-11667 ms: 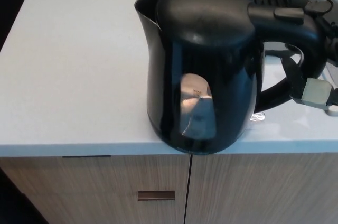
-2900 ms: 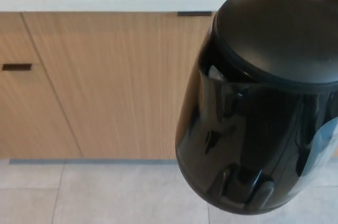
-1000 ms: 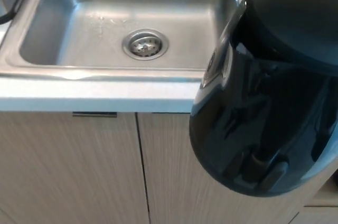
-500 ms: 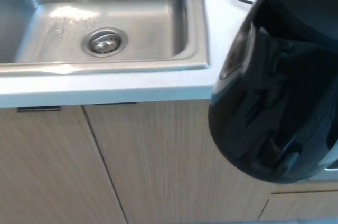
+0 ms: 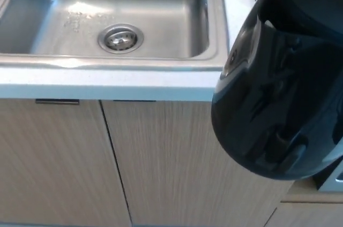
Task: Pick up a kettle using the right hand on left side of the counter and then walk right towards the kettl base and turn on the kettle
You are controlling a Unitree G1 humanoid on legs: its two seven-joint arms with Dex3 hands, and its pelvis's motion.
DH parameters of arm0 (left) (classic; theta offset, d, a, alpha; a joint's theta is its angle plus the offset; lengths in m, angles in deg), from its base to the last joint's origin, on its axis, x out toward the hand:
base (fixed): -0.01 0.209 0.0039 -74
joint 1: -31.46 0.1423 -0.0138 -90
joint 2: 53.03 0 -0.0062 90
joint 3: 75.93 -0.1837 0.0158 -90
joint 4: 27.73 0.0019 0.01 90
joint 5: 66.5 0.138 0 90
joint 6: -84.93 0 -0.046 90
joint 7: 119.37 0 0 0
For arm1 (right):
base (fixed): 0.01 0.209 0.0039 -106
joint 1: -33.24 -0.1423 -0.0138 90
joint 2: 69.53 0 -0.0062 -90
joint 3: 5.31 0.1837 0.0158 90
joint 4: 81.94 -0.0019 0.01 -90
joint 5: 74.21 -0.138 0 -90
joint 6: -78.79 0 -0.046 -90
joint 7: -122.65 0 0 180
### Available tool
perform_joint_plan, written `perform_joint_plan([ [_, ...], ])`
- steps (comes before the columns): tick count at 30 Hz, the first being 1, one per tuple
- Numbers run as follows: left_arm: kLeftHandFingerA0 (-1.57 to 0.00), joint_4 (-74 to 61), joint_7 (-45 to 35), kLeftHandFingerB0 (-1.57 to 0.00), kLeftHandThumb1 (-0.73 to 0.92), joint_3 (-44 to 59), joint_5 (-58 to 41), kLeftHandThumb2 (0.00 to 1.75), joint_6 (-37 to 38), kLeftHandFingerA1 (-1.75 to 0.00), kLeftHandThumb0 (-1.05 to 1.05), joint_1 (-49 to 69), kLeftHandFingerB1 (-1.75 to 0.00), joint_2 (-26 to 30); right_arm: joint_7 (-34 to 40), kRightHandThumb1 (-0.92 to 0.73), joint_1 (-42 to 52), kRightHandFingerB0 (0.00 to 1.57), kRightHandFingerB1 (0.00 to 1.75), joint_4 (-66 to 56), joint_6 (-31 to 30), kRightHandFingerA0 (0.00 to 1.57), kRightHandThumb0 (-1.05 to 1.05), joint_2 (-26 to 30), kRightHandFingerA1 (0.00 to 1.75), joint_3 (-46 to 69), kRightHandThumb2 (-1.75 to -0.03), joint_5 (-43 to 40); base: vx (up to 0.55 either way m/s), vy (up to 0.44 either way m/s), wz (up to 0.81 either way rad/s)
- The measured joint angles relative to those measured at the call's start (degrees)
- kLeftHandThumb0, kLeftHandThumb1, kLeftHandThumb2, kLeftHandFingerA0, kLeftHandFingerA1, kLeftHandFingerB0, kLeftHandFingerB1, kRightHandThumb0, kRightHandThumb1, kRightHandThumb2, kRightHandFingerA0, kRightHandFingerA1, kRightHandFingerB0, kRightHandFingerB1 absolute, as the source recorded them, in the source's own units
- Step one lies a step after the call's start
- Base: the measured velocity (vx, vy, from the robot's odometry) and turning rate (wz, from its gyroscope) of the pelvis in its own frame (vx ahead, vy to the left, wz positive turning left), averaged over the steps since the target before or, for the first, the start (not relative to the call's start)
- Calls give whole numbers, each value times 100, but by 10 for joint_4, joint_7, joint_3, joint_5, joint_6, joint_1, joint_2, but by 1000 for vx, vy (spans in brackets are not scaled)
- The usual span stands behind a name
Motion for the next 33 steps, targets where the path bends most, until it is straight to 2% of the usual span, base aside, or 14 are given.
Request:
perform_joint_plan([
  [16, -95, 4, -4, -90, 65, 3, -6, 95, 0, -88, 14, -8, -82, -6, 7, -45, 4, 78, 166, 20, 27, 106, -18, 17, 175, 2, -139, 6, 49, -134, 1],
  [19, -94, 7, -4, -90, 63, 4, -6, 98, 0, -86, 13, -8, -81, -6, 11, -45, 4, 78, 166, 24, 27, 106, -18, 17, 175, 1, -139, 6, 39, -10, -5],
  [20, -94, 7, -4, -89, 62, 4, -6, 97, 0, -86, 14, -8, -81, -6, 12, -41, 4, 77, 167, 24, 28, 107, -20, 17, 175, 1, -145, 6, 0, 0, 0],
  [26, -94, 6, -4, -89, 62, 4, -6, 97, 0, -86, 14, -8, -81, -5, 14, -41, -2, 77, 167, 40, 33, 107, -20, 24, 175, -14, -145, 8, 86, 115, 8],
  [27, -92, 6, -4, -89, 63, 4, -6, 97, 0, -85, 14, -7, -80, -4, 14, -46, -4, 73, 167, 40, 35, 104, -18, 24, 175, -15, -139, 7, 54, 39, 10],
  [33, -92, 5, -3, -89, 63, 4, -7, 95, 0, -85, 12, -4, -80, -3, 15, -44, -11, 75, 167, 59, 39, 105, -20, 32, 175, -20, -142, 6, 113, -65, 5],
])
